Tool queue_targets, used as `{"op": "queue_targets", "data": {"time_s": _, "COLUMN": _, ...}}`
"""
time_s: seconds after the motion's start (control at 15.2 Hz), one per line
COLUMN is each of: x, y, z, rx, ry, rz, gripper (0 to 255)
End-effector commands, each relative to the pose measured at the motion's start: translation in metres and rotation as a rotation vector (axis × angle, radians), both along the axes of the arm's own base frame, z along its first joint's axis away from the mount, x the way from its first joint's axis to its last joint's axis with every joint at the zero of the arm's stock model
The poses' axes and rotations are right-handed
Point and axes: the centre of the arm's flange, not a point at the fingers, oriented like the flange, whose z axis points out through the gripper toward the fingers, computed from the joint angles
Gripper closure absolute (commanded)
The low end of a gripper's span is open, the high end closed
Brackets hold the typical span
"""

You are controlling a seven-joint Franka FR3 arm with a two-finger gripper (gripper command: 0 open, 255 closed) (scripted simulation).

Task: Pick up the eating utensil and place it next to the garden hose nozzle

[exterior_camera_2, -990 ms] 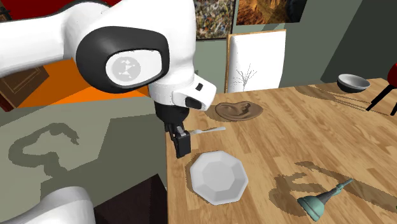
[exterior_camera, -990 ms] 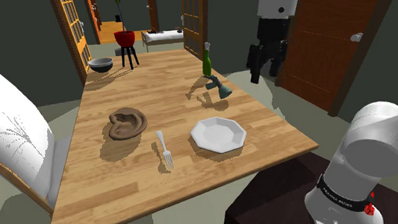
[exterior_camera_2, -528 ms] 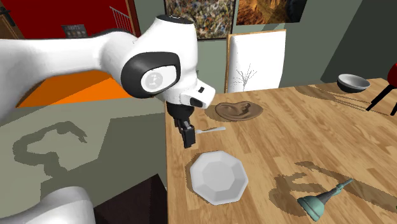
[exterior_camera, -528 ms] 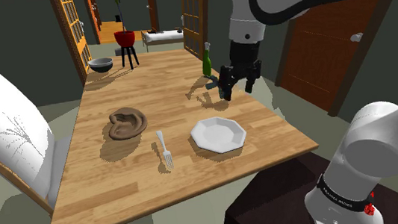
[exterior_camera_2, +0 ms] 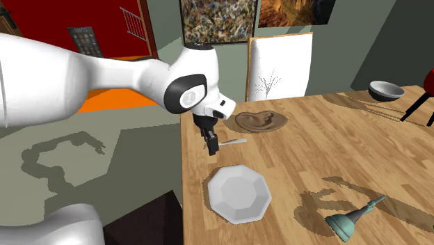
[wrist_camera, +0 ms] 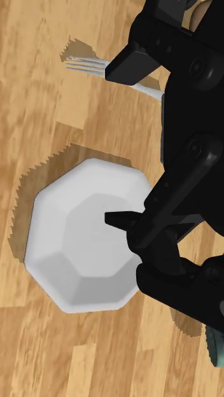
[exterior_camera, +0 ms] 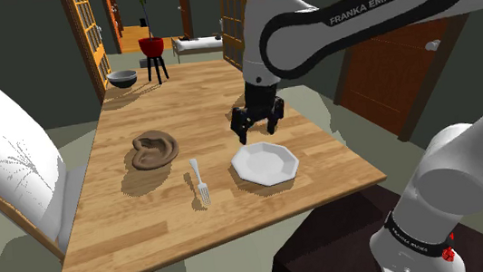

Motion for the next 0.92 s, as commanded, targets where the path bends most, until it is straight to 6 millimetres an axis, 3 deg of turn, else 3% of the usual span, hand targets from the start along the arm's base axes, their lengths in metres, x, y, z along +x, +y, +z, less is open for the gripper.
{"op": "queue_targets", "data": {"time_s": 0.0, "x": 0.017, "y": 0.013, "z": -0.015, "rx": -0.005, "ry": -0.013, "rz": -0.015, "gripper": 0}}
{"op": "queue_targets", "data": {"time_s": 0.86, "x": 0.124, "y": 0.095, "z": -0.116, "rx": -0.046, "ry": -0.081, "rz": -0.11, "gripper": 0}}
